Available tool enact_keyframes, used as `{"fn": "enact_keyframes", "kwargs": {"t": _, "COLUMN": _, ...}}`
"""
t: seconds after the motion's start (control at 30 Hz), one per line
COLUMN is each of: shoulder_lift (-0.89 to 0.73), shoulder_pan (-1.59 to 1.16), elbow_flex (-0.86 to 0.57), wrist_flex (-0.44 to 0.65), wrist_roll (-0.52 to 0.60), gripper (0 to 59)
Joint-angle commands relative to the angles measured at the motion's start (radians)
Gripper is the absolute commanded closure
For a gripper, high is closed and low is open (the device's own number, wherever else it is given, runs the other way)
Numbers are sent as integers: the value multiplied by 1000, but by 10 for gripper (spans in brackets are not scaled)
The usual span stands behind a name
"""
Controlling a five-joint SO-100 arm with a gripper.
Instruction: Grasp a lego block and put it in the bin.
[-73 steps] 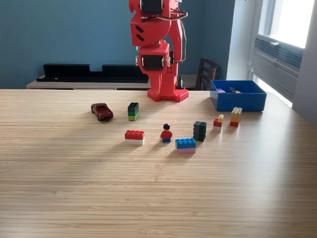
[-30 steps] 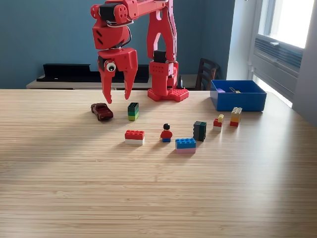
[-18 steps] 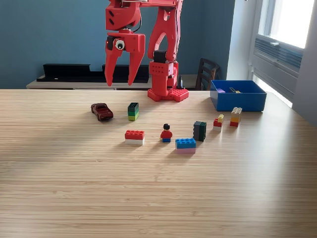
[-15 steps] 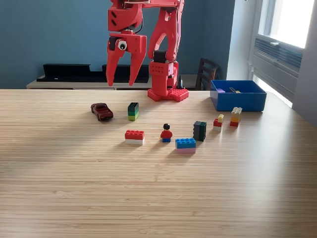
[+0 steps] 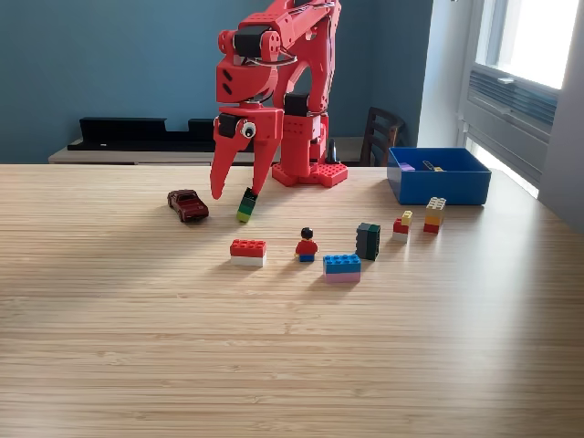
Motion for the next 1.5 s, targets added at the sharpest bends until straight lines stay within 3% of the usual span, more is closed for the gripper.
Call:
{"fn": "enact_keyframes", "kwargs": {"t": 0.03, "shoulder_lift": 35, "shoulder_pan": -15, "elbow_flex": -61, "wrist_flex": 40, "wrist_roll": 21, "gripper": 257}}
{"fn": "enact_keyframes", "kwargs": {"t": 0.2, "shoulder_lift": 35, "shoulder_pan": -23, "elbow_flex": -115, "wrist_flex": 129, "wrist_roll": 32, "gripper": 246}}
{"fn": "enact_keyframes", "kwargs": {"t": 0.47, "shoulder_lift": 35, "shoulder_pan": -20, "elbow_flex": -57, "wrist_flex": 132, "wrist_roll": 11, "gripper": 254}}
{"fn": "enact_keyframes", "kwargs": {"t": 0.7, "shoulder_lift": 29, "shoulder_pan": -57, "elbow_flex": -9, "wrist_flex": 80, "wrist_roll": -6, "gripper": 235}}
{"fn": "enact_keyframes", "kwargs": {"t": 0.97, "shoulder_lift": 28, "shoulder_pan": -117, "elbow_flex": 83, "wrist_flex": 15, "wrist_roll": -20, "gripper": 173}}
{"fn": "enact_keyframes", "kwargs": {"t": 1.3, "shoulder_lift": 17, "shoulder_pan": -117, "elbow_flex": 95, "wrist_flex": 8, "wrist_roll": 14, "gripper": 217}}
{"fn": "enact_keyframes", "kwargs": {"t": 1.5, "shoulder_lift": -126, "shoulder_pan": -75, "elbow_flex": 28, "wrist_flex": 2, "wrist_roll": 80, "gripper": 282}}
